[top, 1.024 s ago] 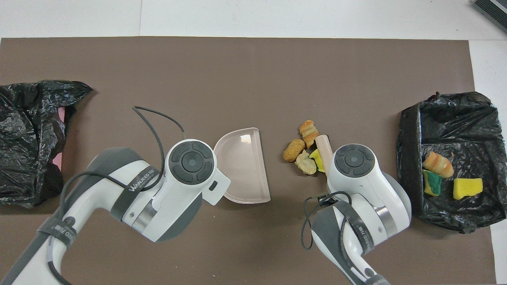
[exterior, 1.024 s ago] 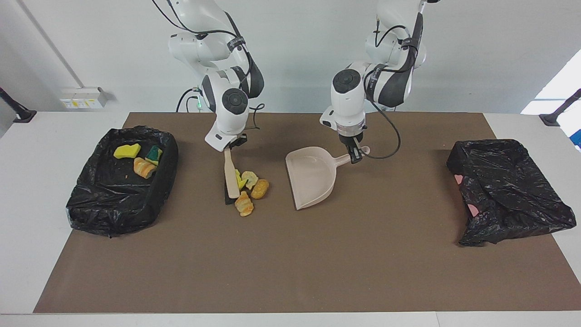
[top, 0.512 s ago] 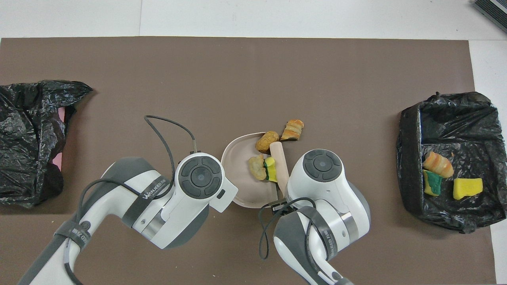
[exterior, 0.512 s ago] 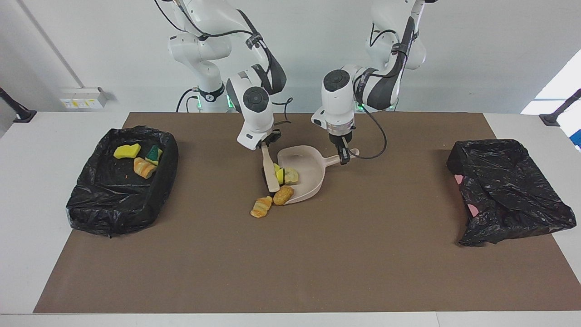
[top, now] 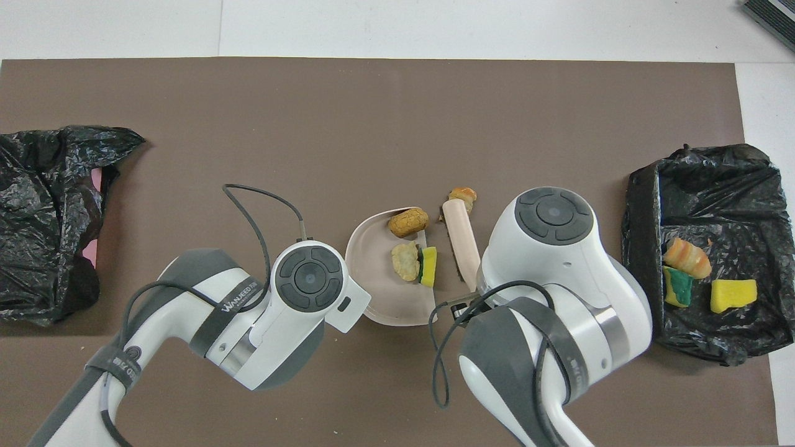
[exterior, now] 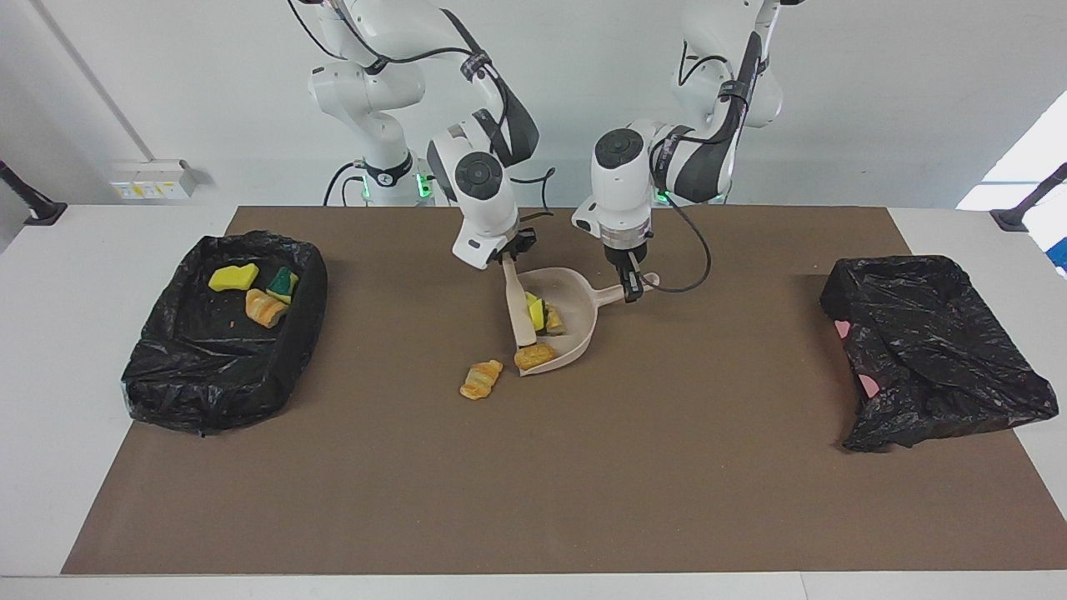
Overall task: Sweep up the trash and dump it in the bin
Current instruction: 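Sweep the bread and sponge into the dustpan with the right gripper, then carry the loaded dustpan with the left gripper to the nearby bag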
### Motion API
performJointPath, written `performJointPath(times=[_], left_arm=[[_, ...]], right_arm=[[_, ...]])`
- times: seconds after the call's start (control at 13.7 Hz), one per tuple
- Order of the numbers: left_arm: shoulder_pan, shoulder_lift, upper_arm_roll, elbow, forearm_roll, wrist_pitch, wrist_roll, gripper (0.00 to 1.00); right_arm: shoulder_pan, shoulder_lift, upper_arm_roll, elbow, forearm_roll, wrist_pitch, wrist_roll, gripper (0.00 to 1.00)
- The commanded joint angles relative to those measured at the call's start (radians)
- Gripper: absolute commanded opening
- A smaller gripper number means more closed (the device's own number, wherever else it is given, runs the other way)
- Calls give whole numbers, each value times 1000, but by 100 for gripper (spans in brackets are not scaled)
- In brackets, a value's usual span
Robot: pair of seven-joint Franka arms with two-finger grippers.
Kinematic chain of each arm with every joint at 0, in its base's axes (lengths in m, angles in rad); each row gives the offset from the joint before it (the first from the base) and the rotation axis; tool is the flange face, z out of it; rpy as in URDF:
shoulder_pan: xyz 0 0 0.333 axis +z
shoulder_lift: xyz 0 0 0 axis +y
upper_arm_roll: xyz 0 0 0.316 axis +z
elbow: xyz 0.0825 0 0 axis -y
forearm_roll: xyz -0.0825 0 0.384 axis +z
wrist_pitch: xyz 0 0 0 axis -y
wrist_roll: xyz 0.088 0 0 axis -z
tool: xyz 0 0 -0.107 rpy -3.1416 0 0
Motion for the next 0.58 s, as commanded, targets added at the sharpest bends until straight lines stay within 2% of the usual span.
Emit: performJointPath(times=[0.0, 0.07, 0.29, 0.51], left_arm=[[0, -27, 9, -36, -29, 28, -24, 0], [0, -27, 9, -36, -30, 25, -28, 0], [-3, -27, 9, -36, -38, 3, -136, 0], [-9, -28, 7, -34, -38, -9, -160, 0]], right_arm=[[-13, 49, 9, 47, -159, -27, -32, 0], [-8, 86, 8, 76, -225, -19, -42, 0], [5, 279, 12, 187, -440, -2, -35, 0], [19, 342, 15, 156, -427, 101, 3, 0]])
